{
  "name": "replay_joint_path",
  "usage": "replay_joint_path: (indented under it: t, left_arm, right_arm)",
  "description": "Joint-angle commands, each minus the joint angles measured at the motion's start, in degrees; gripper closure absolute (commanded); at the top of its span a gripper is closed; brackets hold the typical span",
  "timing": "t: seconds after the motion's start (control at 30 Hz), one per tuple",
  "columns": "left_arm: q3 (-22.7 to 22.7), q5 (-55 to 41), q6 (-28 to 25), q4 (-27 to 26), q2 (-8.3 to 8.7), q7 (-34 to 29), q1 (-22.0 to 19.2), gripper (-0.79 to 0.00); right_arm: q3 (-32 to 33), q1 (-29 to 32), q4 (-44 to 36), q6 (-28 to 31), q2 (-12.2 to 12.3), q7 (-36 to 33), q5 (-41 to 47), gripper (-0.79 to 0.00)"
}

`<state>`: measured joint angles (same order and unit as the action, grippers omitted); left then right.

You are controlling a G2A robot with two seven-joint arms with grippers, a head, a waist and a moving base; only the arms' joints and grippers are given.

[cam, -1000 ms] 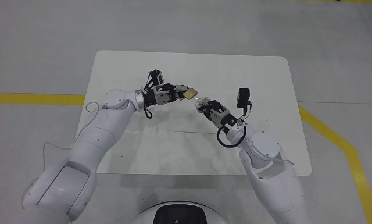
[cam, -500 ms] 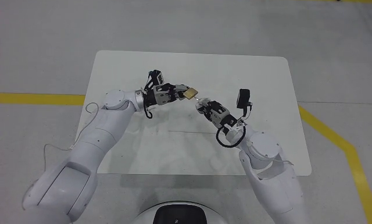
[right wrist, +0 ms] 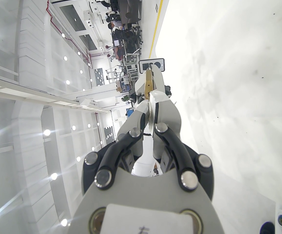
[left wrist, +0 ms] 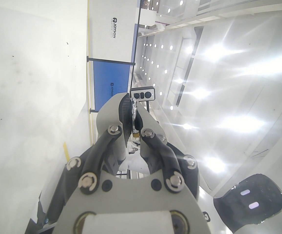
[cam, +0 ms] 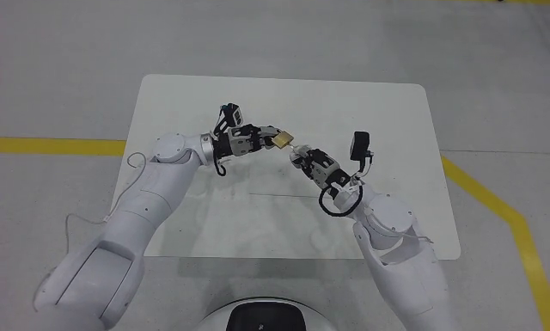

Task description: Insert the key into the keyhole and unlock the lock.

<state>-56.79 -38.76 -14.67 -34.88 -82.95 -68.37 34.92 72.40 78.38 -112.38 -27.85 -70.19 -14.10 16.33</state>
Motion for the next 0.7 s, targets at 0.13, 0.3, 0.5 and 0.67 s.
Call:
replay_joint_path:
  t: [0.13, 0.3, 0.5, 0.67]
  left_arm:
    - [-0.28, 0.29, 0.27, -0.16, -0.02, -0.21, 0.09, 0.000]
    - [-0.43, 0.52, 0.52, -0.15, -0.06, -0.27, 0.09, 0.000]
    - [-0.70, 0.65, 0.41, -0.22, -0.11, -0.30, 0.17, 0.000]
    - [-0.91, 0.71, 0.49, -0.20, -0.15, -0.50, 0.20, 0.000]
  right_arm:
    - [0.15, 0.12, -0.03, -0.03, -0.04, 0.23, 0.10, 0.000]
    - [-0.11, -0.06, -0.07, 0.01, -0.09, -0.02, -0.04, 0.000]
    - [-0.61, -0.35, 0.19, 0.06, -0.18, 0.00, -0.25, 0.000]
    - [-0.70, -0.51, 0.50, -0.19, -0.26, 0.50, -0.30, 0.000]
